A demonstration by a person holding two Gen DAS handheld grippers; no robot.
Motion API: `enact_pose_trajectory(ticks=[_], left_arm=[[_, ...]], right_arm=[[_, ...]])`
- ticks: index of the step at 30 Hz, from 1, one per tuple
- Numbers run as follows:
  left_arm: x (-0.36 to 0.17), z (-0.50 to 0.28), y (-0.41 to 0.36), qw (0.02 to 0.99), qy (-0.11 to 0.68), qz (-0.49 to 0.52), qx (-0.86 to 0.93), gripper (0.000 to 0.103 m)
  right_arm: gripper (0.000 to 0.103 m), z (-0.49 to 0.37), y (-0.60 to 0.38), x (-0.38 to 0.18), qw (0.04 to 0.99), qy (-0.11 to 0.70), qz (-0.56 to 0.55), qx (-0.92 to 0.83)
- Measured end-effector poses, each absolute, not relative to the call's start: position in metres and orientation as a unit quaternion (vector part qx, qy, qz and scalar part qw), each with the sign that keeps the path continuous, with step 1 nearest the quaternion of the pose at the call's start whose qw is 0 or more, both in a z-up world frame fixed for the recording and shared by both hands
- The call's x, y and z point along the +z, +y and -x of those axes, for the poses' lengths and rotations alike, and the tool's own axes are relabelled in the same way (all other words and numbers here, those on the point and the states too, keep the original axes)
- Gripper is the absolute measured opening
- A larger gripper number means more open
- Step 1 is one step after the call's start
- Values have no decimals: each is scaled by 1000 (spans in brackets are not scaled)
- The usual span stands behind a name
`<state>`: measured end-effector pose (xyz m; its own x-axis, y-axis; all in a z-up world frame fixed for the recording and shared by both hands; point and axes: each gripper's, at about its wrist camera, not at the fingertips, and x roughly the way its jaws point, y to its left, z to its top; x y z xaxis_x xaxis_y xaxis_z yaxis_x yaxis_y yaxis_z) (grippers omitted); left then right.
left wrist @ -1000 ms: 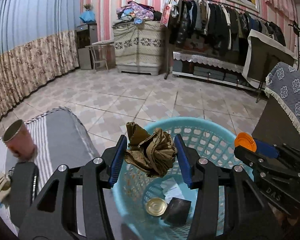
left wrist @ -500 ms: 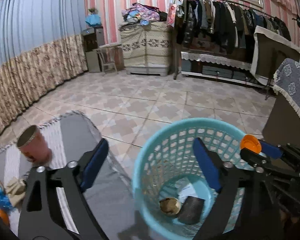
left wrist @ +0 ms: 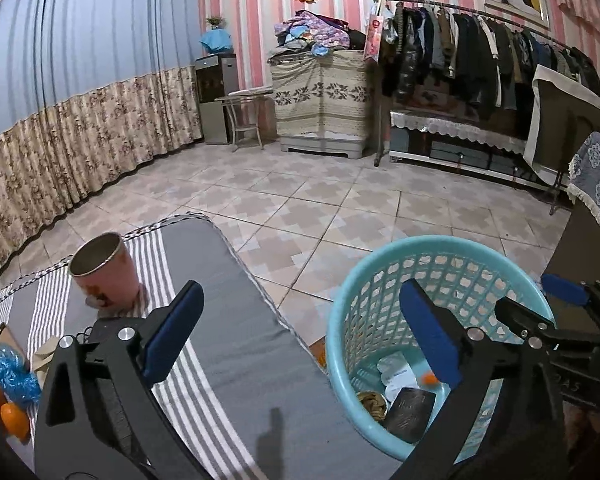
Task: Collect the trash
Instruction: 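Move both tools back over the striped mat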
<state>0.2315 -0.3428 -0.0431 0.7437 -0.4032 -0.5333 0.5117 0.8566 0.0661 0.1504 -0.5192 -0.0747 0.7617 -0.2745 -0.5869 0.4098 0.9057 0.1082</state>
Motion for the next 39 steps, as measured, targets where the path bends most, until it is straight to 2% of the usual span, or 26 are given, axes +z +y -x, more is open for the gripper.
enact_pose_trajectory(ticks=[5, 15, 28, 39], left_arm=[[-39, -222, -328, 934, 247, -100, -236, 97], [-25, -195, -258, 952, 227, -71, -192, 98], [-25, -168, -102, 968, 233, -48, -82, 98], [-44, -185, 42, 961, 275, -24, 13, 98]], right_arm=[[94, -148, -515, -68, 934, 280, -116, -191], [98, -138, -449, -37, 965, 223, -69, -120], [98, -139, -351, -33, 972, 233, -37, -20], [98, -155, -276, -47, 962, 271, -39, 14]])
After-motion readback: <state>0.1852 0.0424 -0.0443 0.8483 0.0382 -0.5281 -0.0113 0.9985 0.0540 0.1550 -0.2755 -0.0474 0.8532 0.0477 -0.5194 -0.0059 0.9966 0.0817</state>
